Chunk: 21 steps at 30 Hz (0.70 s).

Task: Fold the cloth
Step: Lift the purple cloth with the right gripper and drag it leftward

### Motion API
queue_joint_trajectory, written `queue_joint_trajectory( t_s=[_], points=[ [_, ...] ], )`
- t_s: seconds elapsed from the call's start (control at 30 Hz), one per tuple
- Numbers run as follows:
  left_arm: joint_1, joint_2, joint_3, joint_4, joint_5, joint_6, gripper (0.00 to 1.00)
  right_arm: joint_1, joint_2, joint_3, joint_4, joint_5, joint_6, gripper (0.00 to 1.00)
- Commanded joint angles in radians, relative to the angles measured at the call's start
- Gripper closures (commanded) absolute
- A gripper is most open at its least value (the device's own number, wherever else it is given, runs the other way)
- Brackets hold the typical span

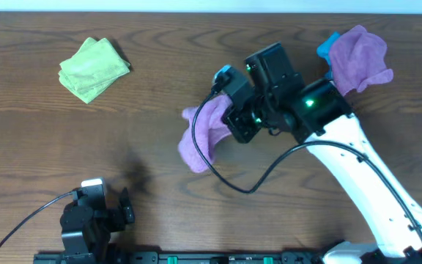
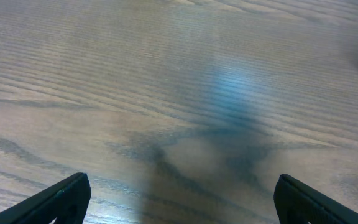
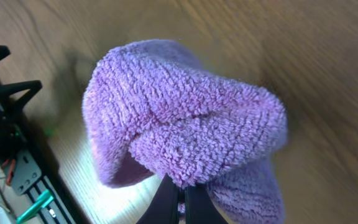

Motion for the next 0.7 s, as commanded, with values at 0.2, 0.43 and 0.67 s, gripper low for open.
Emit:
queue_joint_trajectory(
  t_s=[0.2,0.43,0.67],
  points=[
    [-0.004,-0.006,-0.020,-0.048,-0.034,0.026,0.05,-0.068,0.143,-0.183,0.348,0.156,0.029,0.84],
    [-0.004,-0.006,-0.019,-0.048,-0.034,0.026,0.04,-0.170,0.230,-0.060,0.485,0.317,0.090,0.01],
    [-0.004,-0.006,-0.020,-0.048,-0.034,0.026,0.05,-0.248,0.214,-0.068,0.195,0.082,0.200,0.01]
  ],
)
